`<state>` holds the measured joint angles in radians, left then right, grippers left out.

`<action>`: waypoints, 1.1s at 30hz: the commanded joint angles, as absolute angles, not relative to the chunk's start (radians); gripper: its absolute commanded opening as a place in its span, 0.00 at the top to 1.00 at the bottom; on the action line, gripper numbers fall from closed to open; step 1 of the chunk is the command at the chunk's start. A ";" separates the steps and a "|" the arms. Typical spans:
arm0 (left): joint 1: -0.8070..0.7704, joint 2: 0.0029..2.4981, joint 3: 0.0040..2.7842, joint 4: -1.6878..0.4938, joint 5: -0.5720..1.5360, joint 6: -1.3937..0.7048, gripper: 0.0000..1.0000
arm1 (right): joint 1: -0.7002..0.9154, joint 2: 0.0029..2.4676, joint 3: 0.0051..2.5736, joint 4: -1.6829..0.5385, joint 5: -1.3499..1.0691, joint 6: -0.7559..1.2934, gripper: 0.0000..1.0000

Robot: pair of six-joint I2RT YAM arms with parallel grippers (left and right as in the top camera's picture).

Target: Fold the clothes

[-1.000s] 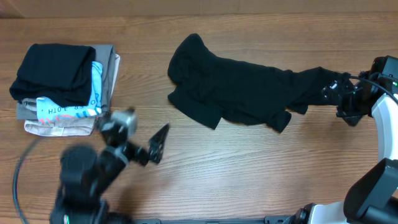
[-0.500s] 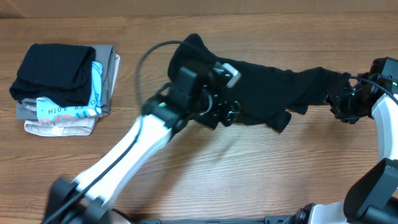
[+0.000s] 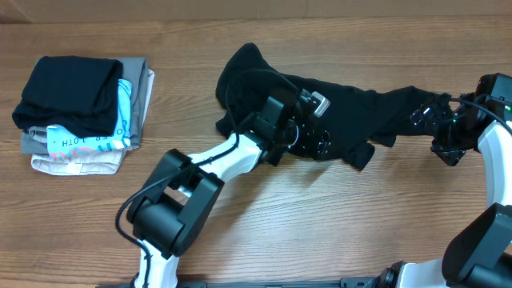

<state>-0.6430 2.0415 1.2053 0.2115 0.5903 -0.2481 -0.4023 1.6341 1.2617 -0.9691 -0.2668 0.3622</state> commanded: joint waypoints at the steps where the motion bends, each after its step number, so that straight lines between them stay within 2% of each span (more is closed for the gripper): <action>1: -0.669 2.059 1.221 0.222 0.520 -0.293 0.21 | -0.398 1.633 1.262 -0.967 -0.274 0.359 0.00; 3: -0.681 2.062 1.221 0.222 0.480 -0.293 0.60 | -0.398 1.633 1.262 -0.967 -0.274 0.359 0.00; 4: -0.686 2.063 1.221 0.222 0.462 -0.293 0.70 | -0.398 1.633 1.262 -0.967 -0.274 0.359 0.00; 5: -0.693 2.064 1.221 0.222 0.440 -0.292 0.77 | -0.398 1.633 1.262 -0.967 -0.274 0.359 0.00; 8: -0.715 2.067 1.221 0.215 0.379 -0.284 0.89 | -0.398 1.633 1.262 -0.967 -0.274 0.359 0.00; 20: -0.760 2.076 1.220 -0.032 0.202 -0.265 0.91 | -0.398 1.633 1.262 -0.967 -0.274 0.359 0.00; 24: -0.757 2.099 1.220 -0.096 0.126 -0.266 0.85 | -0.398 1.633 1.262 -0.967 -0.274 0.359 0.00; 33: -0.670 2.124 1.220 -0.316 -0.023 -0.313 0.87 | -0.398 1.633 1.262 -0.967 -0.274 0.359 0.00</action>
